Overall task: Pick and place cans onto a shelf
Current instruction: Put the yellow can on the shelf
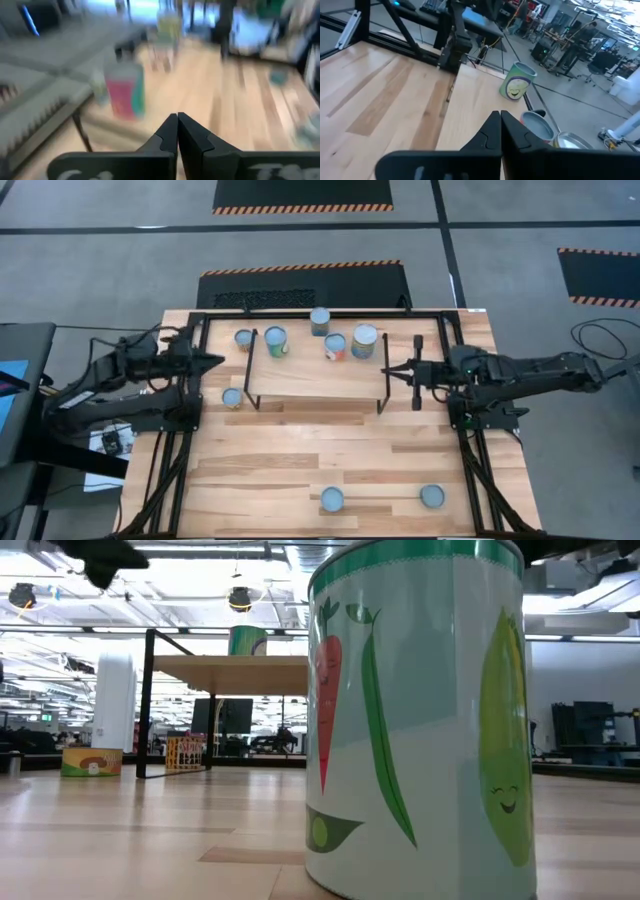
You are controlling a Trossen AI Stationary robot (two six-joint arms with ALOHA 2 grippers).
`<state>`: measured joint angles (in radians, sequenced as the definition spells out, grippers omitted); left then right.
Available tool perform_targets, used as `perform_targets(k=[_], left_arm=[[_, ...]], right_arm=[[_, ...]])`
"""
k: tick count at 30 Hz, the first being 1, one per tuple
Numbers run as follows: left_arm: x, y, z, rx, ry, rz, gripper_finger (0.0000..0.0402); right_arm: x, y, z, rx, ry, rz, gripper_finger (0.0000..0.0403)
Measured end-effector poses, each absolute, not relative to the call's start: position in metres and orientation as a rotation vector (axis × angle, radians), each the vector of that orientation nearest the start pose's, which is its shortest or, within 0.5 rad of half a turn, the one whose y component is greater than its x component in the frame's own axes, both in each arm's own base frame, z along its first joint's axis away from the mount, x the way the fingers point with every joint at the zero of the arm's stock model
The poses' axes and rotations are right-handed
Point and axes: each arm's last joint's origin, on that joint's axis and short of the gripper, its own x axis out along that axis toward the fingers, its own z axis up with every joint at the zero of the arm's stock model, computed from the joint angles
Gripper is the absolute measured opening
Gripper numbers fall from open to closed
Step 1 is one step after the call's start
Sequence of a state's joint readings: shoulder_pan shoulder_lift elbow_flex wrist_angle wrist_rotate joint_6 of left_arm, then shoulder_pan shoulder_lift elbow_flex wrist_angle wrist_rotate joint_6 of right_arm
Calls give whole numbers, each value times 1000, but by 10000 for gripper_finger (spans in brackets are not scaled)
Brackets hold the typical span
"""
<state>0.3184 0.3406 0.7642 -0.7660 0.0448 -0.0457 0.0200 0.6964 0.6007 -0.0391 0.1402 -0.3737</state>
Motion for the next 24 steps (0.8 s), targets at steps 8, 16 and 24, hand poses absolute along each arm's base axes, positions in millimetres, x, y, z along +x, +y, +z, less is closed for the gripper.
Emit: perform_targets(k=[8,16,24], left_arm=[[80,19,285,-215,850,285,0],[112,13,268,-110,1093,201,0],[106,-6,233,-70,1207,115,0]], right_arm=[[165,-1,287,-386,189,-87,10],[165,-1,285,-386,190,-87,10],[165,-1,285,-386,192,-82,10]])
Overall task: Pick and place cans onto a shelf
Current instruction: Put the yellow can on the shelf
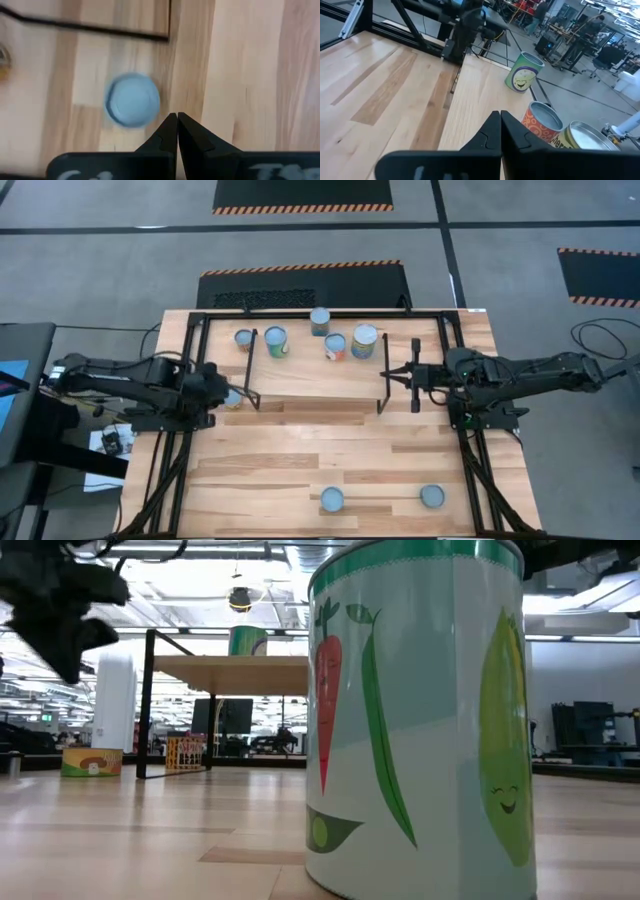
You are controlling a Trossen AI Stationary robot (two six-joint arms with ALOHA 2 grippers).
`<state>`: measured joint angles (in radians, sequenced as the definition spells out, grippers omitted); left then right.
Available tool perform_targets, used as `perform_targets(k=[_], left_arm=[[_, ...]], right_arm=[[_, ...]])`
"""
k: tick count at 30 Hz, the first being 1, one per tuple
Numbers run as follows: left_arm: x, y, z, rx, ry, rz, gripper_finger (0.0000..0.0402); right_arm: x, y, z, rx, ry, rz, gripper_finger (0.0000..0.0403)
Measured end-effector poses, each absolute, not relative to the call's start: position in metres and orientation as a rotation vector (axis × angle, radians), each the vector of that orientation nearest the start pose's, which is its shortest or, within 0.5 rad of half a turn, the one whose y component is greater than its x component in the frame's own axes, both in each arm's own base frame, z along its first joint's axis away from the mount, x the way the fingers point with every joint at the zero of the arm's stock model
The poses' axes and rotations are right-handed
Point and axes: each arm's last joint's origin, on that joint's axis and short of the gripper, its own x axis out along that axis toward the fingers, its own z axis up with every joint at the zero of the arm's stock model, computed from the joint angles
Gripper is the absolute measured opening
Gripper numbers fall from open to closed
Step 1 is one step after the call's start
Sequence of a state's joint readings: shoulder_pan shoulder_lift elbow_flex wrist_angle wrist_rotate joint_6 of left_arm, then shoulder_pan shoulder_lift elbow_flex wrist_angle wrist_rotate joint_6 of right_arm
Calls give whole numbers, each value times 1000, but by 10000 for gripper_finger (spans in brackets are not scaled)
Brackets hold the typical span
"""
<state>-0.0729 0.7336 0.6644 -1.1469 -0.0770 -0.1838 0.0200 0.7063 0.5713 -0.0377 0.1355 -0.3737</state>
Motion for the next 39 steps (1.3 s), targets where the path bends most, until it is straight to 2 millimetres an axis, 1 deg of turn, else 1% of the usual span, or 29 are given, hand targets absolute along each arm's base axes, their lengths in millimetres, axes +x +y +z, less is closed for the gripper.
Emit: perform_targets(k=[4,7,12,16,18,22,27,33,39], left_arm=[[108,-10,239,-71,1168,149,0],[109,-14,240,-150,1162,161,0],[113,-25,228,-258,1232,217,0],[125,-35,220,-308,1241,311,0],[129,-41,217,-286,1230,351,1],[132,-51,210,-220,1216,427,14],[132,-66,203,-163,1194,485,48],[132,-82,189,-35,1203,532,92],[130,-95,177,57,1192,599,115]], right_arm=[[165,-1,285,-378,190,-78,11],[165,0,285,-369,189,-77,11],[165,0,285,-367,189,-78,11],[165,0,285,-368,189,-78,11],[165,0,285,-368,189,-78,11],[165,0,285,-375,192,-77,11],[165,0,284,-371,197,-76,11],[165,0,284,-367,196,-77,11],[165,0,284,-359,196,-77,11]])
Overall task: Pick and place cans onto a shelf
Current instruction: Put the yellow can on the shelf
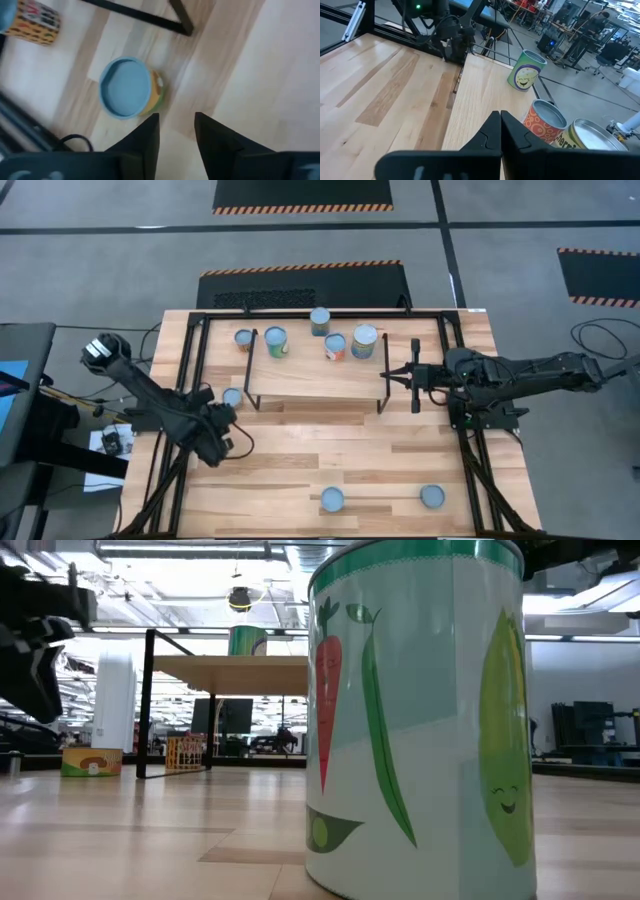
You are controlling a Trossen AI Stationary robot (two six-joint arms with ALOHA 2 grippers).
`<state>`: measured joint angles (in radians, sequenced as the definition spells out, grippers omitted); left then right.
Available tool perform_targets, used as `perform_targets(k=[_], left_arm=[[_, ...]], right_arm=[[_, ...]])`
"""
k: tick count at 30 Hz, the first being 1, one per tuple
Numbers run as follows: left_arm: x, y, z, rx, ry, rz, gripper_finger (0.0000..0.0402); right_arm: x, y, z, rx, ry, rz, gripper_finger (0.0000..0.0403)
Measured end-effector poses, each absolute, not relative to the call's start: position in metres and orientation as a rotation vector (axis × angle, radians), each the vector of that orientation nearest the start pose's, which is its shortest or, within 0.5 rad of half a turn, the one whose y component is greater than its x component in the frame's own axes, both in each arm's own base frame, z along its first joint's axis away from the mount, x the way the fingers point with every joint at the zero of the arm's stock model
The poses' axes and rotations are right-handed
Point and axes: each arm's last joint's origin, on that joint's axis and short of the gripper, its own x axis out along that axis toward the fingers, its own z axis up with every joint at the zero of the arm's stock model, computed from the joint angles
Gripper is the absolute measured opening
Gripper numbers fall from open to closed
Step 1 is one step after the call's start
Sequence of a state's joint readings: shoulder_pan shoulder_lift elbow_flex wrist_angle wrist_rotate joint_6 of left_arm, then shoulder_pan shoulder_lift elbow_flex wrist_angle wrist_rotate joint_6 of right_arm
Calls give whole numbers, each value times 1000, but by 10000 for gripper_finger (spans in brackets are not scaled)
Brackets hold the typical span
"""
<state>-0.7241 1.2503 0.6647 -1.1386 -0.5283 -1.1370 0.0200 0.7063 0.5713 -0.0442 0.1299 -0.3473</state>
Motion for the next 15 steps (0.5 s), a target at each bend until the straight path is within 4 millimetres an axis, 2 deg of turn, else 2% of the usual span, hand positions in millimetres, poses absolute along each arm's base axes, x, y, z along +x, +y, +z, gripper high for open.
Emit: perform_targets(k=[6,15], left_arm=[[135,-97,167,161,1168,656,117],[157,-78,161,187,1248,641,117]], right_arm=[[165,0,284,-360,197,-77,11],[165,0,284,-359,197,-77,11]])
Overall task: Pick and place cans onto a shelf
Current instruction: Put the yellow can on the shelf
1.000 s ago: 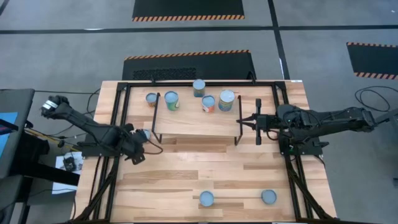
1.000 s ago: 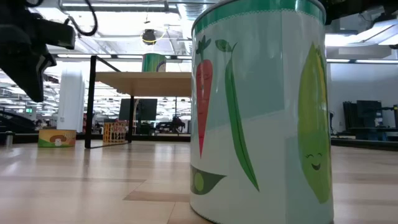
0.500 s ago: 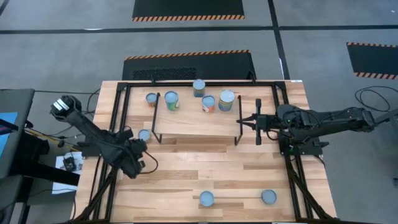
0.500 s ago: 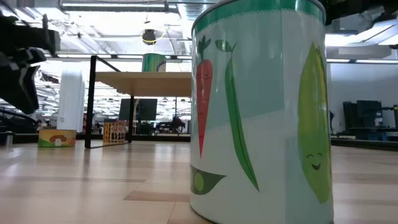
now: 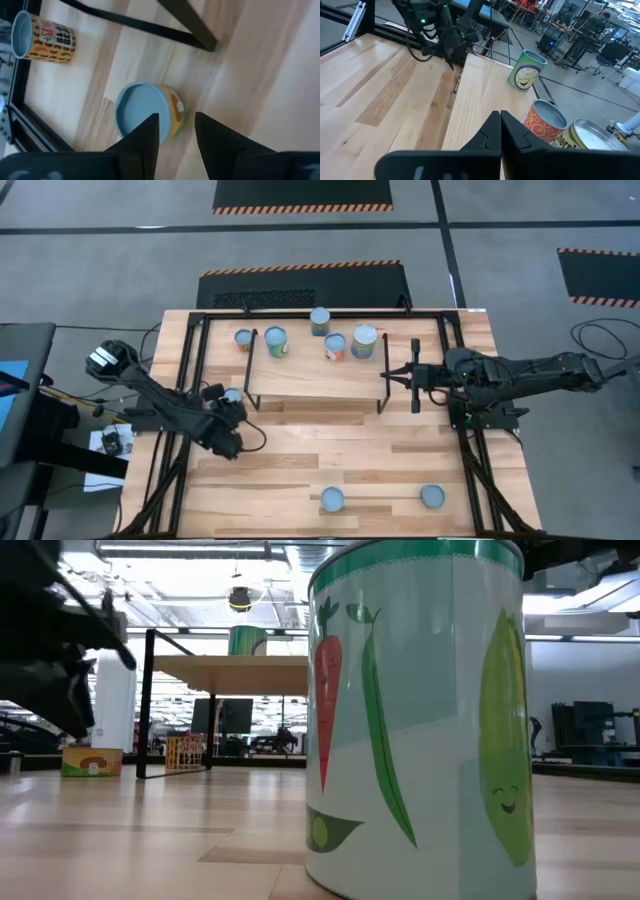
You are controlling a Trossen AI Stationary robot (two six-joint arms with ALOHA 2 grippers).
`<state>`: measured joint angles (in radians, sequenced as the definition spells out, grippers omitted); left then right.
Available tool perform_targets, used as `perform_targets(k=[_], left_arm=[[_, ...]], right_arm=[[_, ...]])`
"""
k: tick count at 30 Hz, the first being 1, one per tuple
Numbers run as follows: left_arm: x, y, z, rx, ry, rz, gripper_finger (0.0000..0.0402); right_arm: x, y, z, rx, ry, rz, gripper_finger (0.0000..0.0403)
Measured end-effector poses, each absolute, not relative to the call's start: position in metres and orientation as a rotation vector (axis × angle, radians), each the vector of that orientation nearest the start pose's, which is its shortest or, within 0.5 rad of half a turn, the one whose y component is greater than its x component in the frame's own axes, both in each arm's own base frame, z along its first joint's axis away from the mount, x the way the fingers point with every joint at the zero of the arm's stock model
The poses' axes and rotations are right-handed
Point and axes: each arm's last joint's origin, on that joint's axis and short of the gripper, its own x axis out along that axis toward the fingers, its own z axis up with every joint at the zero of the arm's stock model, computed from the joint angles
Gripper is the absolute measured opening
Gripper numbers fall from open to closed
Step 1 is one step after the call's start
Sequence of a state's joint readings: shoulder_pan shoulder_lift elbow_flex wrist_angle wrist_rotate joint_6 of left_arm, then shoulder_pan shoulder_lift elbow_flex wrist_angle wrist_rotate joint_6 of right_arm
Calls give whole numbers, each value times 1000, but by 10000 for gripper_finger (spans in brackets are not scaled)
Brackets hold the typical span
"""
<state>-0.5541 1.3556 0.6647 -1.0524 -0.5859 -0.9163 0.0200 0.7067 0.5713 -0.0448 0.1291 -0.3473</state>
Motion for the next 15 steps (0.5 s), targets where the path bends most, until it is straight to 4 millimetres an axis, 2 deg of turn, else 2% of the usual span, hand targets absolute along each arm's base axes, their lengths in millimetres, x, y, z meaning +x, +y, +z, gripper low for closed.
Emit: perform_targets(k=[4,11,15], left_arm=[[161,-69,160,152,1303,650,124],[169,-62,159,165,1320,609,172],[171,-57,159,164,1336,614,182]], right_arm=[[165,0,284,-359,197,-76,11],[165,0,284,-359,197,-76,11],[165,0,284,-359,197,-76,11]])
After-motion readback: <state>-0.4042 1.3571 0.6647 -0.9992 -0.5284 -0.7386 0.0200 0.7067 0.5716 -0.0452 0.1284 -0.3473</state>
